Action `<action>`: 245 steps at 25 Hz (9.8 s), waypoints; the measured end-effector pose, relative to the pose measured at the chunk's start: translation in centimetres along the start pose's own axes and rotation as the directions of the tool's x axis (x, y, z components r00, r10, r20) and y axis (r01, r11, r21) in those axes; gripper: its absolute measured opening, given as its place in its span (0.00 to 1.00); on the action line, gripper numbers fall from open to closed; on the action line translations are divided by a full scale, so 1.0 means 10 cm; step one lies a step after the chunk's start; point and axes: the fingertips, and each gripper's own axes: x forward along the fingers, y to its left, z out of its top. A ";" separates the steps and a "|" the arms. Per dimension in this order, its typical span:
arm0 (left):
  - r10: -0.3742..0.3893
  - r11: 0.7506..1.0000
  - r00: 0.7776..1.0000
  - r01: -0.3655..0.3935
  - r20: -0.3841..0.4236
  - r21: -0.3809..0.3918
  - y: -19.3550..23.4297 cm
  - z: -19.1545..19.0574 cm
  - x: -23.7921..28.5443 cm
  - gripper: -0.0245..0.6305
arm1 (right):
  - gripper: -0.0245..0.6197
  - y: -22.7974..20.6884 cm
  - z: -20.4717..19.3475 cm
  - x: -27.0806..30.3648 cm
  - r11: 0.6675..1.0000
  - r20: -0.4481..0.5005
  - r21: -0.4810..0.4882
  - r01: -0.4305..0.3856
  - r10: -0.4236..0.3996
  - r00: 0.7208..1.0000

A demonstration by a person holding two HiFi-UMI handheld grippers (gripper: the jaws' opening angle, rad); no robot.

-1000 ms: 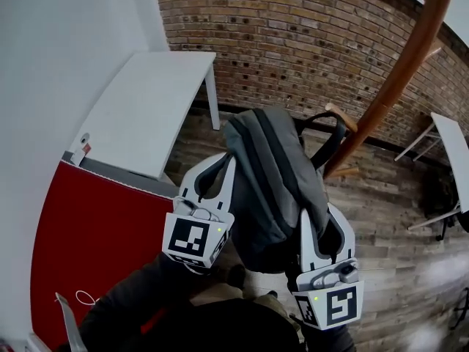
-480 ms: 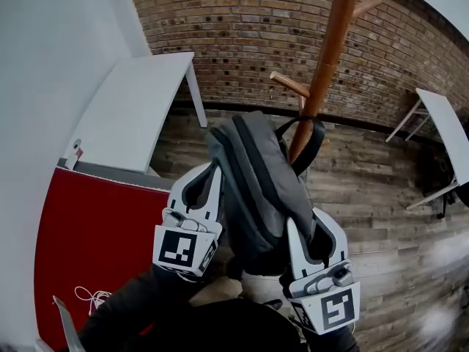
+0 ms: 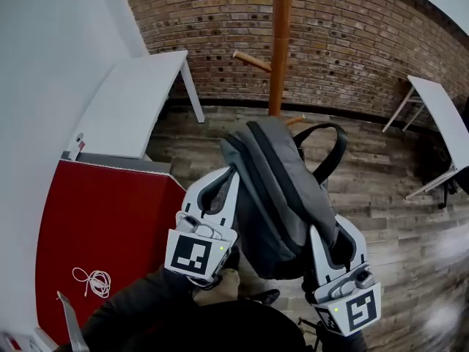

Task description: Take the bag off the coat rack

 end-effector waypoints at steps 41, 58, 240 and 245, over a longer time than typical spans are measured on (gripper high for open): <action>-0.722 0.691 0.692 0.722 0.020 -0.049 -2.80 0.14 0.45 0.15 | 0.18 -0.86 0.51 -2.52 0.970 -0.015 -0.071 0.232 -0.233 0.972; -0.767 0.637 0.640 0.768 0.052 -0.062 -3.59 0.31 0.79 0.14 | 0.18 -1.37 0.64 -3.10 0.945 -0.014 -0.125 0.301 -0.305 0.952; -0.716 0.685 0.693 0.721 0.088 -0.109 -9.10 0.42 11.43 0.14 | 0.33 -13.53 1.26 -3.67 0.844 0.052 0.002 0.537 -0.536 0.843; -0.718 0.680 0.690 0.724 0.090 -0.117 -9.12 0.44 11.43 0.14 | 0.33 -13.45 1.28 -3.89 0.810 0.060 0.011 0.586 -0.586 0.808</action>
